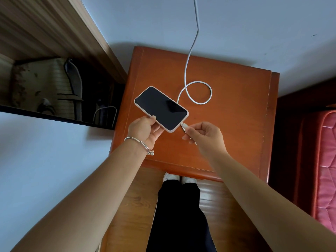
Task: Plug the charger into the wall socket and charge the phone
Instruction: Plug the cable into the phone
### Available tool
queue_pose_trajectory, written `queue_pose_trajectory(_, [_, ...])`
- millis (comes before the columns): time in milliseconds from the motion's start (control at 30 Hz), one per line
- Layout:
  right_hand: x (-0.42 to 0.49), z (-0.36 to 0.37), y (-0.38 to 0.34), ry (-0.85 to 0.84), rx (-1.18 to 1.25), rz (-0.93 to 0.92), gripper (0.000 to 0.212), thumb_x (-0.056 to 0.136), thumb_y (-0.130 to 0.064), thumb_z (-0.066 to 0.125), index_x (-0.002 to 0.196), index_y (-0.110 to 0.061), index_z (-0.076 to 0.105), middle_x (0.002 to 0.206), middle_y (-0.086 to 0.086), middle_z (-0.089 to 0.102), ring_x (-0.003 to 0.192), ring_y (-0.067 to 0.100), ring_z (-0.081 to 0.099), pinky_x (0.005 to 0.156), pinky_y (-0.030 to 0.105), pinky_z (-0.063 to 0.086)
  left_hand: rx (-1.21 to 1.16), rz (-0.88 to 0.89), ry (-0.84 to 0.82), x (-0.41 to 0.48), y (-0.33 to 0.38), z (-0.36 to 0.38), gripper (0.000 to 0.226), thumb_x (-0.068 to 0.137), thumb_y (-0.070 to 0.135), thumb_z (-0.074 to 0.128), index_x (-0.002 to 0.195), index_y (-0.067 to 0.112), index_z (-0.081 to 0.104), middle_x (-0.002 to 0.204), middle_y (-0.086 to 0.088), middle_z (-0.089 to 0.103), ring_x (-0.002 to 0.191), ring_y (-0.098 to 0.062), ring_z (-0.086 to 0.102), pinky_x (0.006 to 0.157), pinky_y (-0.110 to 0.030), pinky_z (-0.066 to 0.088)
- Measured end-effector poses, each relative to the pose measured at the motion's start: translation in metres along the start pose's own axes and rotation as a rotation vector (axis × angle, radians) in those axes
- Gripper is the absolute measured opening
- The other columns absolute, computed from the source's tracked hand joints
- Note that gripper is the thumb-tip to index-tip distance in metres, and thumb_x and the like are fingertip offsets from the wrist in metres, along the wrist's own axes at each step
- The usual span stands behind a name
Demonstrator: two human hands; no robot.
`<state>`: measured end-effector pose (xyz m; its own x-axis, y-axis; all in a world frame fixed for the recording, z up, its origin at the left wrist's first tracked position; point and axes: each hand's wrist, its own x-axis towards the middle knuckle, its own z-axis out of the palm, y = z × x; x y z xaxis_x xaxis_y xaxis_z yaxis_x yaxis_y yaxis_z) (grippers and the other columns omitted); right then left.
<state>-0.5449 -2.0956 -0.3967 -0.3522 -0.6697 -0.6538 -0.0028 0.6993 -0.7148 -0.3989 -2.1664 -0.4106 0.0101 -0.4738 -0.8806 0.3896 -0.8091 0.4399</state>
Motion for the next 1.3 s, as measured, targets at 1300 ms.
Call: queue_pose_trajectory(1300, [0.016,-0.039,0.049,-0.389,-0.537,-0.135,0.022,0.079,-0.05,0.063,0.07,-0.03,0.064,0.067,-0.017,0.07,0.064,0.007,0.065,0.063,0.031,0.051,0.296,0.133,0.009,0.02,-0.008,-0.026,0.019,0.088,0.001,0.055,0.097,0.017,0.062,0.11,-0.009,0.066,0.101,-0.027,0.065,0.077,-0.041,0.058])
